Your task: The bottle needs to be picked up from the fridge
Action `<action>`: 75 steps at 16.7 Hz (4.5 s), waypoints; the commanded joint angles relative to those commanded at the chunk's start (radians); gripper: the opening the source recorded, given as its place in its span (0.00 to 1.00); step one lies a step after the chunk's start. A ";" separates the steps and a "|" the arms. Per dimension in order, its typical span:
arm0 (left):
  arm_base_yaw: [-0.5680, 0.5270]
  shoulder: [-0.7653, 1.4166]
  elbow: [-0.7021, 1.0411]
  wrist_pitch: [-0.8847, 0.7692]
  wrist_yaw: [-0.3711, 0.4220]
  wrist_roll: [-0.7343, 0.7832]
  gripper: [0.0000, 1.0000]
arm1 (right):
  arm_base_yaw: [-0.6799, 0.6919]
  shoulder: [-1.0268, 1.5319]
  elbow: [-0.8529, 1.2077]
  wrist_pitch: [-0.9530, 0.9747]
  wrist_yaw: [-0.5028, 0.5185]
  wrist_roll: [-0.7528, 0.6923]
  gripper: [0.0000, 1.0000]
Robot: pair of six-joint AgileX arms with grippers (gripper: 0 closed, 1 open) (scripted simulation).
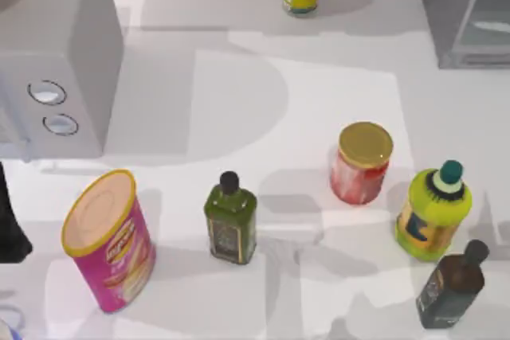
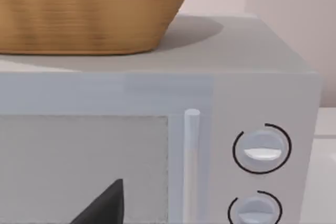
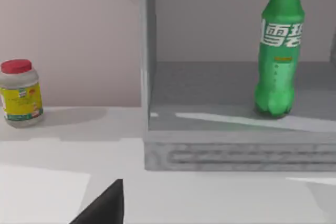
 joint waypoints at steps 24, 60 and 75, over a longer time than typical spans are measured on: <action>0.000 0.000 0.000 0.000 0.000 0.000 1.00 | -0.529 1.657 0.216 1.531 -0.497 0.043 1.00; 0.000 0.000 0.000 0.000 0.000 0.000 1.00 | -0.258 2.149 0.994 1.159 -0.222 0.009 1.00; 0.000 0.000 0.000 0.000 0.000 0.000 1.00 | -0.227 2.303 1.289 1.013 -0.190 0.006 0.92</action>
